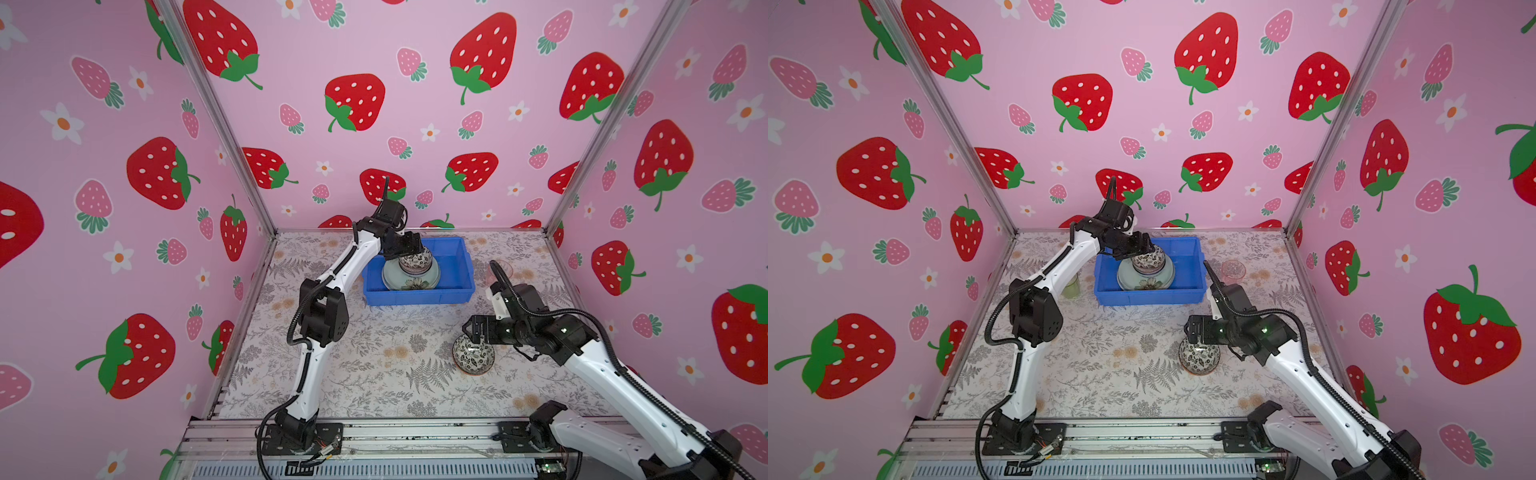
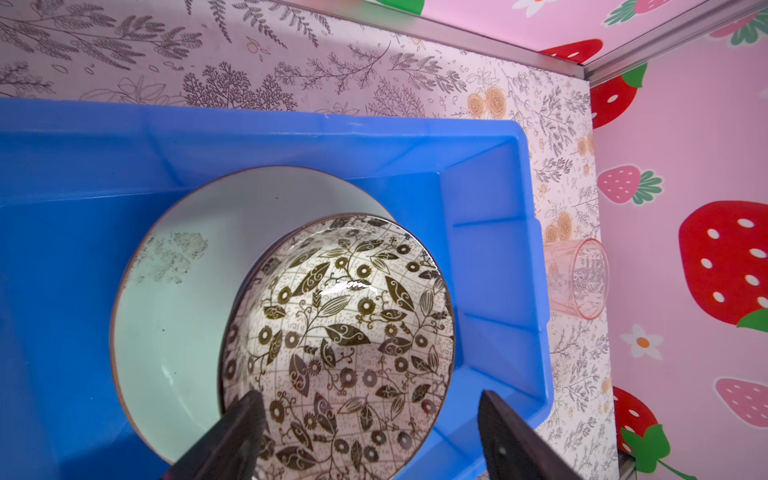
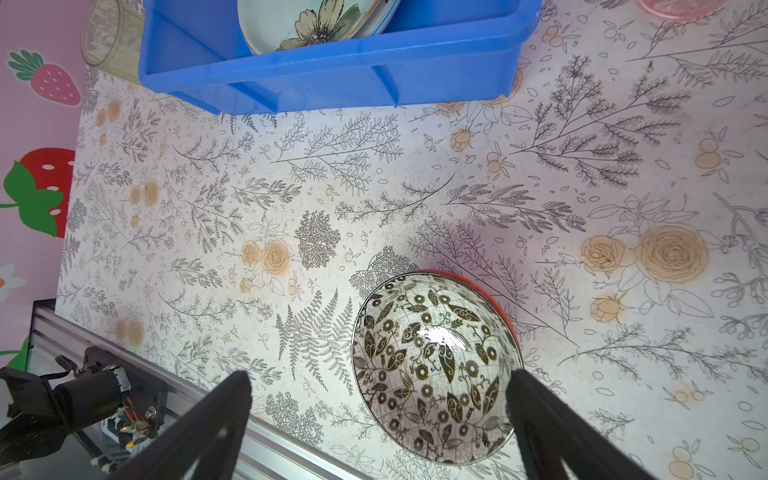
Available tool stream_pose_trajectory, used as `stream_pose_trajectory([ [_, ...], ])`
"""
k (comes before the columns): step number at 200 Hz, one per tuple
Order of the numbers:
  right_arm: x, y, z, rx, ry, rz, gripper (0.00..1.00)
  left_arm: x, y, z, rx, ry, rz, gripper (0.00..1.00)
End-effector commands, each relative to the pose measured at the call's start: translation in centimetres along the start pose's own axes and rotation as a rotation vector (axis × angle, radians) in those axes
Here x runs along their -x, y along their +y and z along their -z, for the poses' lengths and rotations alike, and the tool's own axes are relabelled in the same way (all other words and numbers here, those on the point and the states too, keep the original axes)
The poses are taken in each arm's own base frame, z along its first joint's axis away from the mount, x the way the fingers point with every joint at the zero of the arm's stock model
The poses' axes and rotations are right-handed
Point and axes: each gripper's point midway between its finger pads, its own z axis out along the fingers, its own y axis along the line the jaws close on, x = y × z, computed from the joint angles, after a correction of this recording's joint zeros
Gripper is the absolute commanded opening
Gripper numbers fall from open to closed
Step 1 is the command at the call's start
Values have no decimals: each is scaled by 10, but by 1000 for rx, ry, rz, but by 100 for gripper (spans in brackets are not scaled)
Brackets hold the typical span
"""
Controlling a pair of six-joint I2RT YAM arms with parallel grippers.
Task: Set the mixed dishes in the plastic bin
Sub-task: 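Open the left gripper to release the bowl in the bin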
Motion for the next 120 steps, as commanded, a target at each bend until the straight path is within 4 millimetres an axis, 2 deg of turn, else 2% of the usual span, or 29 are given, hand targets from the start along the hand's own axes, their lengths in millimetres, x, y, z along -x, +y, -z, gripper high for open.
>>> stream_pose_trajectory([
  [1,-2,-4,0,-12,-8,0,99,-9,7,-16,1,37,18,83],
  [61,-1,-4,0,-13,-7,4,99,-12,7,-19,-5,42,23,83],
  [120,1,-12,5,-63,-14,-20,99,2,-12,10,-41,-13,2,83],
])
